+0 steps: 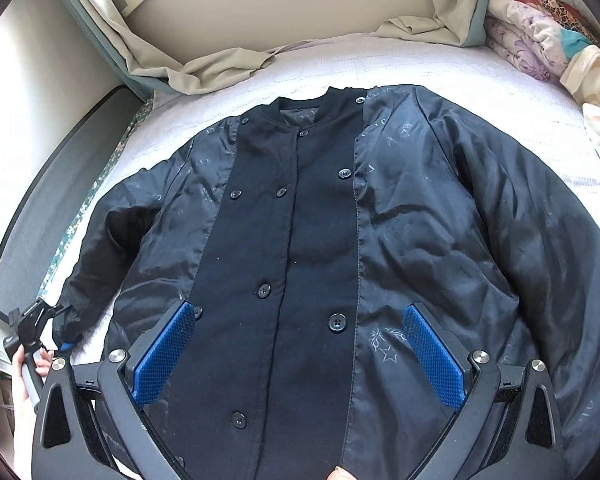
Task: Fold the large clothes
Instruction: 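Reach the left tool to the sleeve cuff and grasp it, then fold the held sleeve across the jacket front with the left tool, release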
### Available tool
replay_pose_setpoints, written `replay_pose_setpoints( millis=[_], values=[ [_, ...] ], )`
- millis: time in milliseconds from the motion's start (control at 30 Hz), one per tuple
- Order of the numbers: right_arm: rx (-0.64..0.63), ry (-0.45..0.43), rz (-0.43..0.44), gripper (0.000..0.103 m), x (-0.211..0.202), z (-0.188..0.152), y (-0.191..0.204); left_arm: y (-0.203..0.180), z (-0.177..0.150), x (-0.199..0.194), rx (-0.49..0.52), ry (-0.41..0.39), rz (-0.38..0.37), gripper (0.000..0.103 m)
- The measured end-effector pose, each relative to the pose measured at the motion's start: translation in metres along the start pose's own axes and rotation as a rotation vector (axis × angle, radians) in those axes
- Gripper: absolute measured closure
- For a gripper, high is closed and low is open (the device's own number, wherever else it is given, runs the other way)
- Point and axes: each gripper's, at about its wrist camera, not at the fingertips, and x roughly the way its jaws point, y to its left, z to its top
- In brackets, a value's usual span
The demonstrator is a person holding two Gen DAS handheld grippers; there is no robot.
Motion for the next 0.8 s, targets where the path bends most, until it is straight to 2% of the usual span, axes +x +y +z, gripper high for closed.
replay_pose_setpoints(
  millis=[33,67,133,300,400,533,600,667,800],
  values=[
    [-0.002,-0.004,-0.001,0.000,-0.001,0.000,0.000,-0.001,0.003,0.001,-0.002,-0.001,-0.011,0.070],
    [-0.003,-0.006,-0.002,0.000,-0.002,0.000,0.001,-0.003,0.004,0.000,0.005,-0.007,-0.020,0.079],
    [-0.006,-0.015,-0.007,0.000,-0.005,0.001,0.001,-0.015,0.007,-0.003,0.039,-0.037,-0.029,0.085],
    [-0.017,-0.044,-0.031,0.000,-0.012,0.004,0.000,-0.067,0.001,-0.028,0.187,-0.134,-0.035,0.087],
    [-0.018,-0.053,-0.042,0.000,-0.014,0.007,0.000,-0.120,-0.012,-0.049,0.331,-0.208,-0.049,0.087],
    [-0.010,-0.052,-0.049,0.000,-0.012,0.010,0.000,-0.195,-0.058,-0.080,0.585,-0.313,-0.102,0.087],
    [-0.009,-0.050,-0.052,0.000,-0.011,0.012,0.000,-0.225,-0.090,-0.087,0.697,-0.327,-0.136,0.087],
    [-0.011,-0.053,-0.055,0.000,-0.011,0.013,0.000,-0.249,-0.126,-0.088,0.787,-0.294,-0.183,0.087],
    [0.000,-0.065,-0.058,0.000,-0.014,0.016,-0.003,-0.278,-0.194,-0.070,0.888,-0.170,-0.253,0.087]
  ],
)
